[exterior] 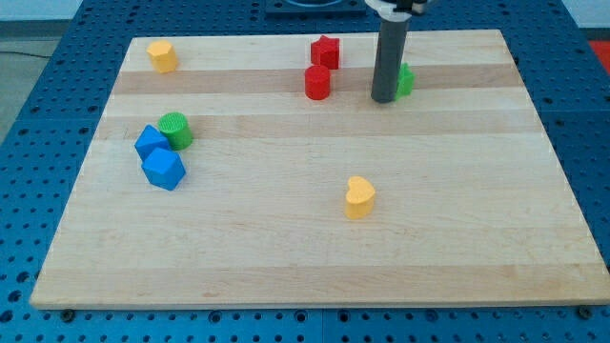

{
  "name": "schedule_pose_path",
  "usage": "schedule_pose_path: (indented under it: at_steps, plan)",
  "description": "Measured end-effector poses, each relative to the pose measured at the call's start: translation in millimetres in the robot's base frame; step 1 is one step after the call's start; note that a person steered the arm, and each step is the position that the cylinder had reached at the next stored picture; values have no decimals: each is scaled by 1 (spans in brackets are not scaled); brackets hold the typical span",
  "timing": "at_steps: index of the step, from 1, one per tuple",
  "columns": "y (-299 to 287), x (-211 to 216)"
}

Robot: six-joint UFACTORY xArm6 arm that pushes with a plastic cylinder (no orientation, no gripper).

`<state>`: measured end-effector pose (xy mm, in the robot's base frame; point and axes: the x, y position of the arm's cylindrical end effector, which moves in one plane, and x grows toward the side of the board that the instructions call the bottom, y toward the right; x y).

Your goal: Go to the bottom side of the red circle

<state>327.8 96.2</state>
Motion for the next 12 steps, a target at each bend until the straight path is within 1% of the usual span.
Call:
schedule_pose_path:
  at_steps: [1,2,3,4,6,7,8,9,10,12]
  plan:
    - [30,-24]
    - [54,-62]
    - [77,-79]
    - [78,-71]
    - [69,-71]
    - [28,-57]
    - [2,-38]
    - [-5,-23]
    - [-6,-23]
    - [-31,-21]
